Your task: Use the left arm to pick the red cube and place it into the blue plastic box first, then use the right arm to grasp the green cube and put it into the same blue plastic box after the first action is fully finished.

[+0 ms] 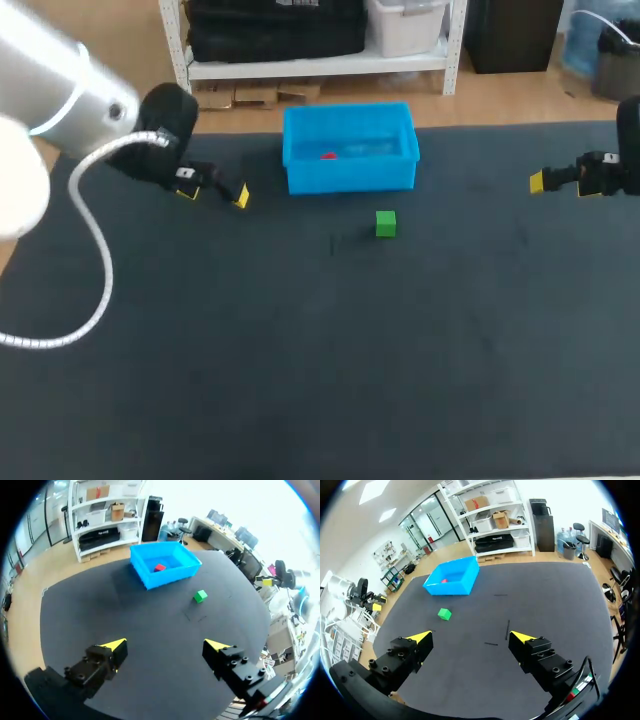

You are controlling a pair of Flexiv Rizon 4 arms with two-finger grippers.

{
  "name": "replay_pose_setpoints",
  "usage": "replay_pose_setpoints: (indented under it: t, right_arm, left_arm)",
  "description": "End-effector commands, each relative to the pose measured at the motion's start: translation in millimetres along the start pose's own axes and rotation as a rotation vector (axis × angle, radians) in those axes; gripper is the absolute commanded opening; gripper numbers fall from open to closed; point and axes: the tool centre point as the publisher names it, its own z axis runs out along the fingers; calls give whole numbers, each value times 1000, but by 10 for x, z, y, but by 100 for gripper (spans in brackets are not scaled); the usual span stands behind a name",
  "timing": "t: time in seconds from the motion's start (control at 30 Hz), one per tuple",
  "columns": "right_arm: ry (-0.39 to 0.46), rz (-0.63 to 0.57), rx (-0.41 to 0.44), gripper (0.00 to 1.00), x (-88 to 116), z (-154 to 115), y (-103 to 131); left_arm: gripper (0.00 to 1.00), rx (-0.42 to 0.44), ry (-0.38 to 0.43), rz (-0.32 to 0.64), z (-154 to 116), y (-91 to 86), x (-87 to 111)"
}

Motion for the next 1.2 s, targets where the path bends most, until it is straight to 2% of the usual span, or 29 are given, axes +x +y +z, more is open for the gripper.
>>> replay_pose_setpoints:
  t: [0.03,0.23,0.77,1.2]
  right_arm:
    - [1,-1,-2,100,1,-3,-5]
    - [1,-1,-2,100,1,-3,-5]
    - [1,-1,-2,100,1,-3,-5]
    - [10,-13,8,100,-43,-17,42]
  left_arm:
    - [100,41,-194,17,-38,36,65]
    - [100,74,-144,0,-73,49,106]
    - [100,198,-47,85,-174,36,234]
    - [100,194,-40,100,-182,18,239]
